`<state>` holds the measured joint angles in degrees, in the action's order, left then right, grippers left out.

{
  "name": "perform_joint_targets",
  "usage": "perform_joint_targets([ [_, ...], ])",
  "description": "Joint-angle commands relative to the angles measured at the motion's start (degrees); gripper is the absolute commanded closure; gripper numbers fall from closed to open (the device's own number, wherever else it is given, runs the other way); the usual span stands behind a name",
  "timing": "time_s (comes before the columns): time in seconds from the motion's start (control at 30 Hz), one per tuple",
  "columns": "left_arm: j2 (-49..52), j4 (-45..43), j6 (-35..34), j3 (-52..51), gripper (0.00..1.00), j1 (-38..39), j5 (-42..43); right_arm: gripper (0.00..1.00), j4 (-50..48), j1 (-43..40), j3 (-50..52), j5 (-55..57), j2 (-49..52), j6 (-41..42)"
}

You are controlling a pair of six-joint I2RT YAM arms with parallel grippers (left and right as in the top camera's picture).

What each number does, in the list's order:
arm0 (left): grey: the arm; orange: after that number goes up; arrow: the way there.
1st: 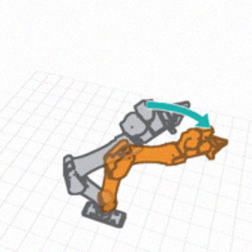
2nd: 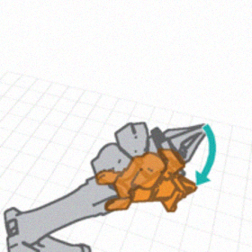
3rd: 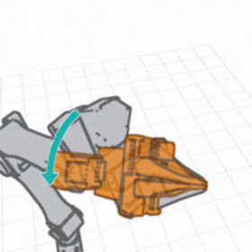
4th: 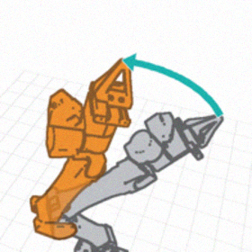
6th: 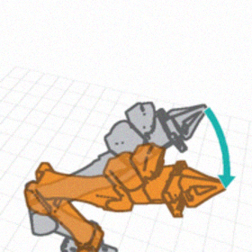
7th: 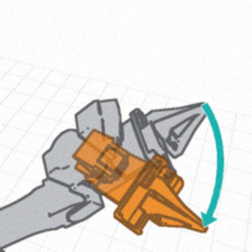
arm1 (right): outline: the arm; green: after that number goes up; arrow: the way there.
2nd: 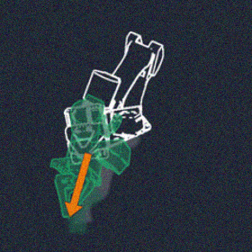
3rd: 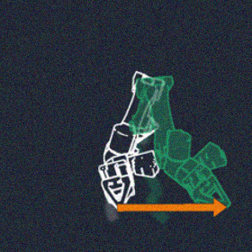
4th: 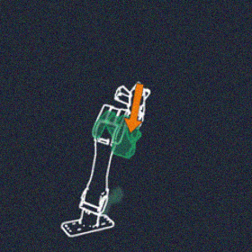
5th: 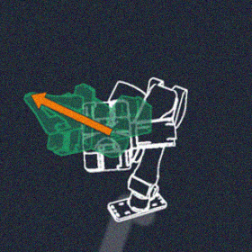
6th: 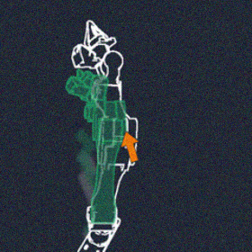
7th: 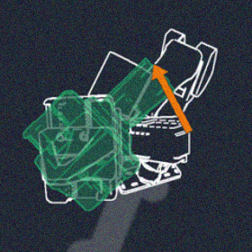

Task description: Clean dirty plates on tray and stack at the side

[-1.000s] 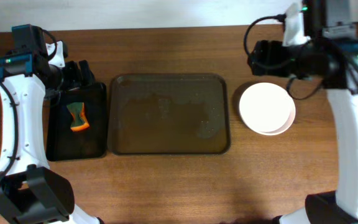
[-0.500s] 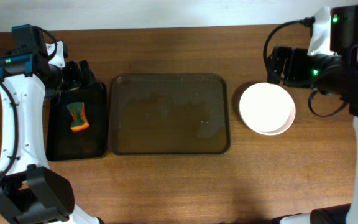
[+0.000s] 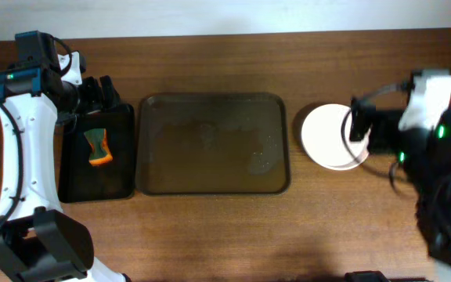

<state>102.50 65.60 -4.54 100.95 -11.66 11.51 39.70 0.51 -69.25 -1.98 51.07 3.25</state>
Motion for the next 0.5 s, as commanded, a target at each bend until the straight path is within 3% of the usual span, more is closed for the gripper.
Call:
perform_joint_targets([
  [0.0,0.24,0.04,-0.15,0.15,0.0,0.02,0.52,0.02,-8.83,-1.03,16.33,-0.57,-11.5,-0.24],
  [0.27,0.24,0.04,-0.15,0.15,0.0,0.02,0.52,0.01,-30.16,-0.9,49.51,-0.57,-38.66,0.2],
  [0.47,0.24,0.04,-0.15,0.15,0.0,0.04,0.52,0.02,-38.93,-0.83,61.29,-0.57,-48.46,0.22],
])
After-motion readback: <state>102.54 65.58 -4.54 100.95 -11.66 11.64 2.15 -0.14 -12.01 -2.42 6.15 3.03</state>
